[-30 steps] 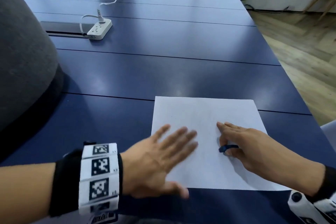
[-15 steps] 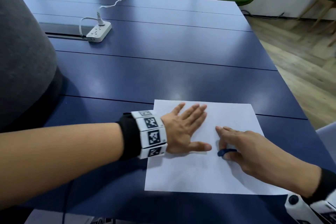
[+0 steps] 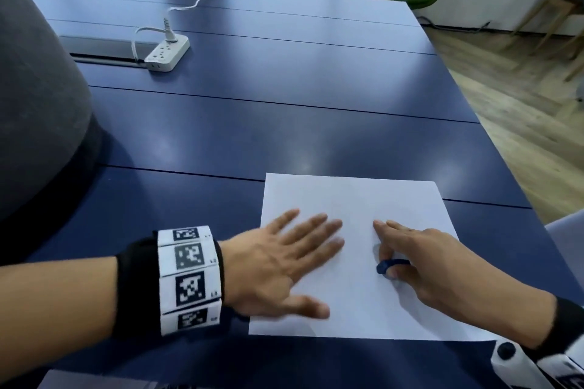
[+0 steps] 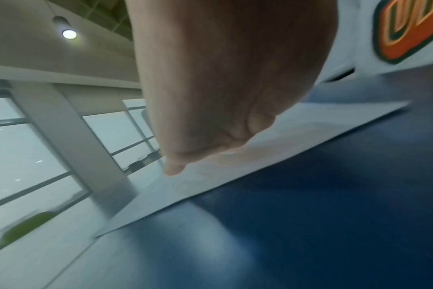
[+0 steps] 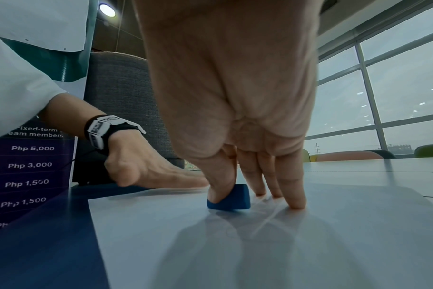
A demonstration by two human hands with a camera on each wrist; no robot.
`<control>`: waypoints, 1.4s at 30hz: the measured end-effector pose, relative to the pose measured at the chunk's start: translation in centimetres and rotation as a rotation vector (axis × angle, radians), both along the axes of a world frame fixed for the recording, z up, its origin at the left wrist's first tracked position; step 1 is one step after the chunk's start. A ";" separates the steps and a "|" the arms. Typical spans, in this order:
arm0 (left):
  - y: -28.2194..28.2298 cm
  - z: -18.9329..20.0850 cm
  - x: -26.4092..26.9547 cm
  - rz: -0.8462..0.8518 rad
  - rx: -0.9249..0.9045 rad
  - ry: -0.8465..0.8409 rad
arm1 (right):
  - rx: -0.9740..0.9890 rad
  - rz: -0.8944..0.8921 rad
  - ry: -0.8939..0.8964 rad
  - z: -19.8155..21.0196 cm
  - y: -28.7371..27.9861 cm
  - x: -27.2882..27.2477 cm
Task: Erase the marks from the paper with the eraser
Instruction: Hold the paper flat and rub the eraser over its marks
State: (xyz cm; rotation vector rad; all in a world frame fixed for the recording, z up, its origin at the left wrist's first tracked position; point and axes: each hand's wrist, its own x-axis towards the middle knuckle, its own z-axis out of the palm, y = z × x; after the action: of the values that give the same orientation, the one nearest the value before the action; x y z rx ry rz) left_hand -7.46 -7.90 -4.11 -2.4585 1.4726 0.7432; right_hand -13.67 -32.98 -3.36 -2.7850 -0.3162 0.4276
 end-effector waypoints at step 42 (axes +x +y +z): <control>-2.2 2.0 9.1 0.291 0.135 -0.007 | 0.168 -0.268 -0.057 1.3 3.4 10.7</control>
State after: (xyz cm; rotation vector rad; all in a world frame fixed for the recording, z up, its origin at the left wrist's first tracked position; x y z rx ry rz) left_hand 1.65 -10.13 -2.14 -2.5948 1.0342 0.8529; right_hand -2.95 -29.57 -2.01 -2.6278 0.0102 0.2457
